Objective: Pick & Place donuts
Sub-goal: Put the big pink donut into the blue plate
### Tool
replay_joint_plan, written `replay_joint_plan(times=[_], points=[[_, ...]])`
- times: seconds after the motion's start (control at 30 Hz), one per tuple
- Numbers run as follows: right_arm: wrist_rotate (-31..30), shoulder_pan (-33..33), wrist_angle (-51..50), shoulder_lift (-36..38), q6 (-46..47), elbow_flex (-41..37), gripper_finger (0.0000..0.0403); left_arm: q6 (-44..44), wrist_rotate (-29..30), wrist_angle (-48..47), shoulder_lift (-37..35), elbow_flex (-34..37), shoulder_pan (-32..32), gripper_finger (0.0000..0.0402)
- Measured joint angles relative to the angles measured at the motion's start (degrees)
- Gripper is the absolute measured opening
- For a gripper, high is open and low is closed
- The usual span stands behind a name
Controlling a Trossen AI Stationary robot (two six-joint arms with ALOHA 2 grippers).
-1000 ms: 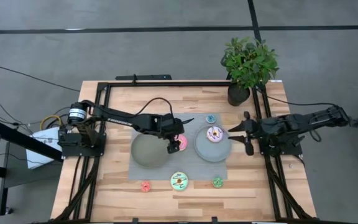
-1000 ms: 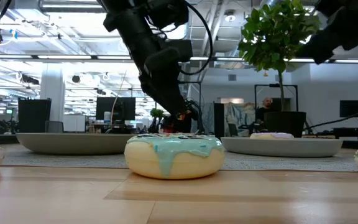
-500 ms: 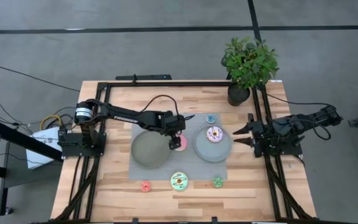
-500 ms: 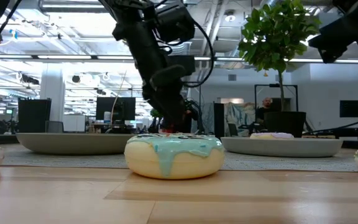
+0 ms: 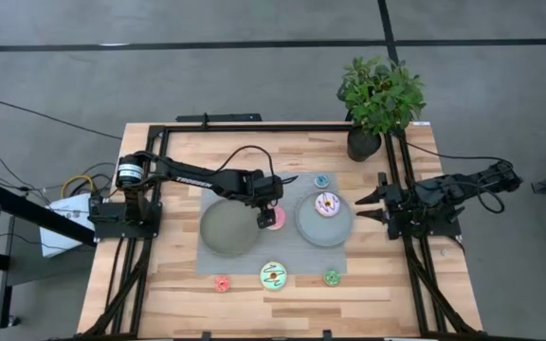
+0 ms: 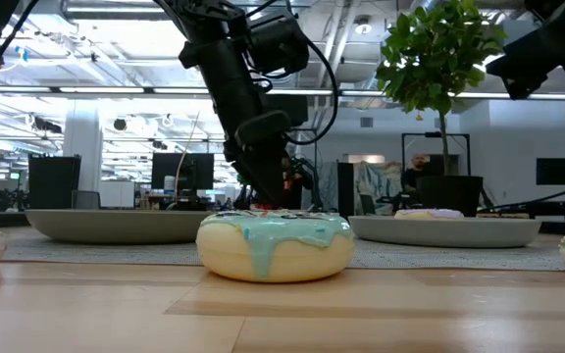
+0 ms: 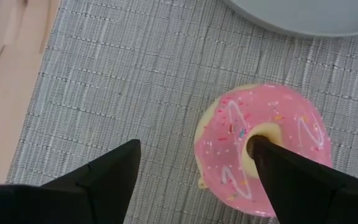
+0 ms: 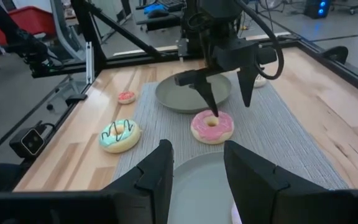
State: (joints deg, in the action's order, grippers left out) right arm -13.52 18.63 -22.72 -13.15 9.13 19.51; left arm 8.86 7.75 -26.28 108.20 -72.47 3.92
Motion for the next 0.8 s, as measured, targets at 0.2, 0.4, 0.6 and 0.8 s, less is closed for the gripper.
replay_joint_plan(times=[0.2,0.4,0.6,0.8], points=[[0.00,0.00,0.00,0.00,-0.01,0.00,0.0133,0.73,-0.46,0.02,0.00,0.00,0.00,0.0304],[0.00,0.00,-0.02,0.00,-0.01,0.02,0.0134,0.78,-1.14,0.09,0.00,-0.01,0.00,0.0304],[0.00,0.00,-0.02,0.00,-0.01,0.02,0.0133,-1.50,-0.90,-2.54,0.00,-2.98,0.00,0.0304],[-0.01,0.00,-0.02,0.00,-0.01,0.02,0.0134,-3.04,-1.07,-4.16,-0.02,-4.66,0.00,0.0304]])
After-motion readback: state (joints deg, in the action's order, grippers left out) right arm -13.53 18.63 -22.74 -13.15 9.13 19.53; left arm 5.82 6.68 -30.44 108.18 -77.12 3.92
